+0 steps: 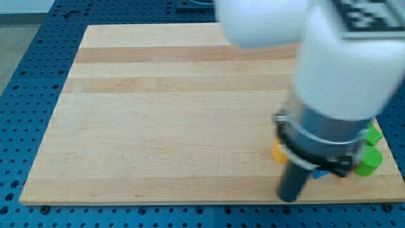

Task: Push blue cube along with blue triangle towards top center

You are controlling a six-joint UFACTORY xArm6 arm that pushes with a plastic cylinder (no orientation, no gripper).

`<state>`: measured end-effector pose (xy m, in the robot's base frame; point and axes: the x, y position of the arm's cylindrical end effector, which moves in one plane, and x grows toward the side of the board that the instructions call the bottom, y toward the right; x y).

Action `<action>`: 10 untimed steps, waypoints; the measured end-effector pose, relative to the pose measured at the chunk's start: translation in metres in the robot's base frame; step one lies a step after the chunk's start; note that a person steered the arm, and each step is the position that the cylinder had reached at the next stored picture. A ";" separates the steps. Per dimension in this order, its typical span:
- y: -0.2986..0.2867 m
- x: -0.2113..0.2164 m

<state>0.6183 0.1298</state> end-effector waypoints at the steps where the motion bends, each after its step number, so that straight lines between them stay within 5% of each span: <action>1: 0.007 0.000; 6: 0.095 -0.001; 10: 0.033 0.000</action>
<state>0.6181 0.1633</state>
